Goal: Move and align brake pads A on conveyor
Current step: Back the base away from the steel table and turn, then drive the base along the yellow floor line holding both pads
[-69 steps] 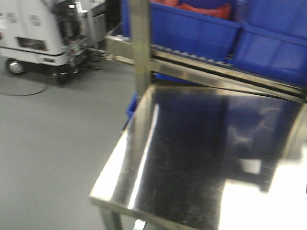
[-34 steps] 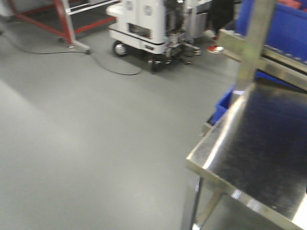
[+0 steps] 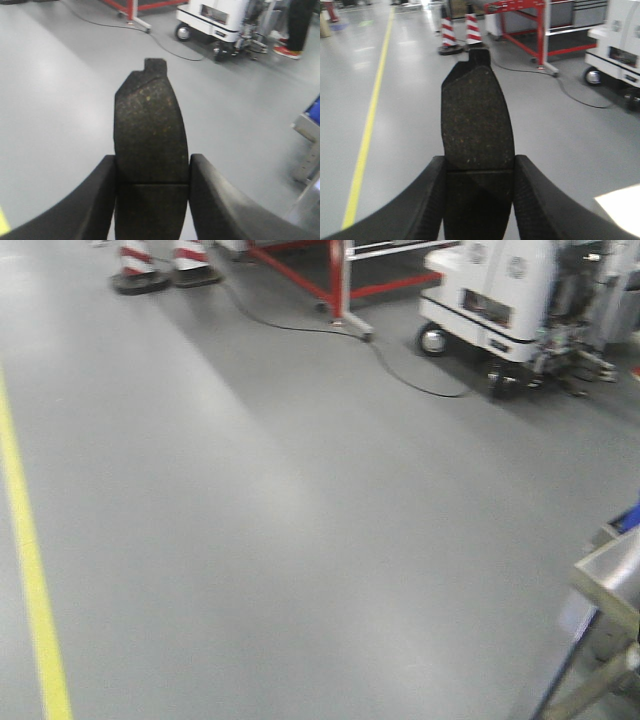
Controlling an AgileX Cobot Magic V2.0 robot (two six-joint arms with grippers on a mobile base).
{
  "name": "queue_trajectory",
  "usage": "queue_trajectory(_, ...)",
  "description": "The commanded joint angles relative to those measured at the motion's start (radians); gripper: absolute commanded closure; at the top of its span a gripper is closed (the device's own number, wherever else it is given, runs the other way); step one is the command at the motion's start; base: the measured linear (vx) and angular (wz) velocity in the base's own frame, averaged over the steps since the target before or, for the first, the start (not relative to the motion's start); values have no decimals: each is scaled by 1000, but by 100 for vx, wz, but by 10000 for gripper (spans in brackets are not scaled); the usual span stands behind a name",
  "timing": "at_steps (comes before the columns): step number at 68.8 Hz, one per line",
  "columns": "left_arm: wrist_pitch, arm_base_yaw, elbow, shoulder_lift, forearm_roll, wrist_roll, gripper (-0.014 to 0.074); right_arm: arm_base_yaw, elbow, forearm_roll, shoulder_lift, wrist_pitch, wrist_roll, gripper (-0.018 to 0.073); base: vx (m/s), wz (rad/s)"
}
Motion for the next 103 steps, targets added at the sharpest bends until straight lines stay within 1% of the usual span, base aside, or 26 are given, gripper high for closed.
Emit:
queue_trajectory(1,-87,-4,-26,12,18,0,603,-7,-32,-23,5,-104,-7,566,-19,72)
queue_trajectory(25,-87,-4,-26,12,18,0,603,-7,-32,-23,5,-104,-7,566,-16,61)
queue_trajectory(51,-87,-4,-26,12,18,0,603,-7,-32,-23,5,-104,-7,566,0,34)
queue_trajectory(83,-87,-4,-26,12,18,0,603,-7,-32,-23,5,-103,-7,566,22,38)
queue_trajectory(103,-87,-4,-26,12,18,0,603,-7,-32,-23,5,-103,-7,566,38,19)
